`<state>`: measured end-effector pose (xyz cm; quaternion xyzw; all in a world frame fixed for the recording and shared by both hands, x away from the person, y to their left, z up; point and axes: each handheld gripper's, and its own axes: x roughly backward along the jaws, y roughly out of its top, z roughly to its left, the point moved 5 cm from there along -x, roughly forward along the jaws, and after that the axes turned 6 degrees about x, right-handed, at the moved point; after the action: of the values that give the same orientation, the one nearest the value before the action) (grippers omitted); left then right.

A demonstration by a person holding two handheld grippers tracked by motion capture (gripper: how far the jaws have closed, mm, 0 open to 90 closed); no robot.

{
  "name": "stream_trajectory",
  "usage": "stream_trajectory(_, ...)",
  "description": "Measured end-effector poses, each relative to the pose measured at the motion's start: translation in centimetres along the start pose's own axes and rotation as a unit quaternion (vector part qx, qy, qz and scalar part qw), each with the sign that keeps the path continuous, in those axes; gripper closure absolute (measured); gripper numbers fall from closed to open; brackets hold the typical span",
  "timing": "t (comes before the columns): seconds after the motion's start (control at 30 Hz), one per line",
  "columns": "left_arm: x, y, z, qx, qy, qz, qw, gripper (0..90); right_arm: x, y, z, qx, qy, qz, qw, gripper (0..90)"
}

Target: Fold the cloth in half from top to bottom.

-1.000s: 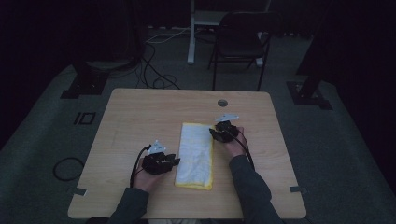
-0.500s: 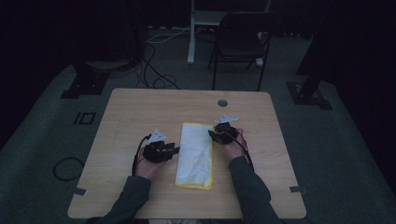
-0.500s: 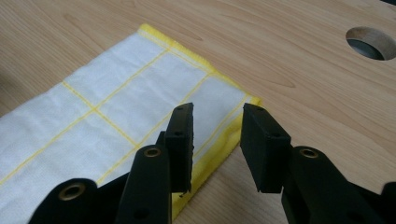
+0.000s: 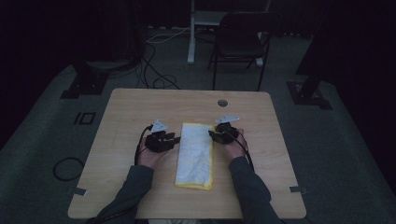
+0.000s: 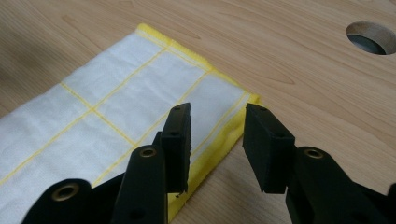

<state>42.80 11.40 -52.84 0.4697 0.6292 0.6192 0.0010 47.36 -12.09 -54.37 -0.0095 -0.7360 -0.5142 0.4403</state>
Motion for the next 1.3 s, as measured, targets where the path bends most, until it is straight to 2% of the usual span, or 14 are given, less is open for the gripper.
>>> stream_trajectory(0.43, -2.3, 0.7, 1.8, 0.004, 0.024, 0.012, 0.9996, 61.3, -0.3, -0.1, -0.1, -0.010, -0.002, -0.001, 1.0000, 60.1)
stream_trajectory(0.73, -3.9, 1.2, 2.4, 0.009, 0.036, 0.013, 0.9992, 60.8, -1.1, -0.5, -0.4, -0.019, -0.005, 0.007, 0.9998, 59.6)
stream_trajectory(1.1, -7.0, 1.5, 2.9, 0.033, 0.058, 0.027, 0.9974, 56.7, -2.2, -0.5, -1.1, -0.047, -0.020, 0.012, 0.9986, 52.6)
stream_trajectory(1.23, -7.9, 1.5, 3.0, 0.041, 0.062, 0.037, 0.9965, 55.4, -3.0, -0.8, -1.4, -0.075, -0.017, 0.016, 0.9969, 49.7)
stream_trajectory(1.3, -8.3, 1.5, 3.0, 0.045, 0.064, 0.045, 0.9959, 54.7, -3.3, -0.9, -1.5, -0.081, -0.019, 0.017, 0.9964, 49.2)
